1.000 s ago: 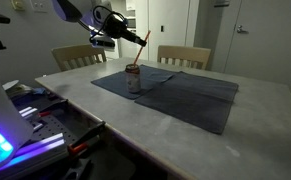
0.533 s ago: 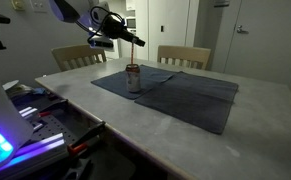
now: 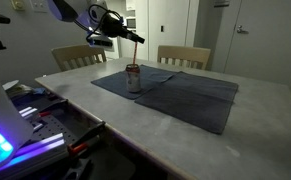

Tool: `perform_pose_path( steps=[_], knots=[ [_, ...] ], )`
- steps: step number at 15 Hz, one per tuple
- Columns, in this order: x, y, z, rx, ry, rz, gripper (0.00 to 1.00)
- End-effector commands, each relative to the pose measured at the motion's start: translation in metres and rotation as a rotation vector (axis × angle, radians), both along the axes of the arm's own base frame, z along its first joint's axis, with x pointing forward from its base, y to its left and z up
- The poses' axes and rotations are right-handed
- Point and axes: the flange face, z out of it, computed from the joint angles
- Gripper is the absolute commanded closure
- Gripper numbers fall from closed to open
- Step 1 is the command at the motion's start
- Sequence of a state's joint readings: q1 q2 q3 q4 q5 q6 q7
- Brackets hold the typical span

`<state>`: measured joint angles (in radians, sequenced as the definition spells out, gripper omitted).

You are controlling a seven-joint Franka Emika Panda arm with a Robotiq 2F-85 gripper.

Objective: Put the straw in the can

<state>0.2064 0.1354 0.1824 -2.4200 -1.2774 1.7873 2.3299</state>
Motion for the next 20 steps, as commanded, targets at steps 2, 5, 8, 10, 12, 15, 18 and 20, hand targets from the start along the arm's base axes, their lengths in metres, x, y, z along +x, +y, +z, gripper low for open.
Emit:
perform_pose_path(
  steps=[2,5,8,10,12,15,18,20],
  knots=[
    [0.003,0.002,0.030,0.016,0.018,0.047,0.00],
    [0.008,0.007,0.059,0.100,0.040,0.117,0.00],
    [0.018,0.017,0.097,0.238,0.075,0.233,0.00],
    [0.027,0.022,0.118,0.325,0.118,0.293,0.00],
    [0.034,0.027,0.133,0.409,0.177,0.345,0.00],
    [0.047,0.040,0.138,0.524,0.282,0.411,0.00],
    [0.054,0.052,0.130,0.631,0.398,0.464,0.00],
    [0.058,0.056,0.117,0.702,0.488,0.485,0.00]
  ],
)
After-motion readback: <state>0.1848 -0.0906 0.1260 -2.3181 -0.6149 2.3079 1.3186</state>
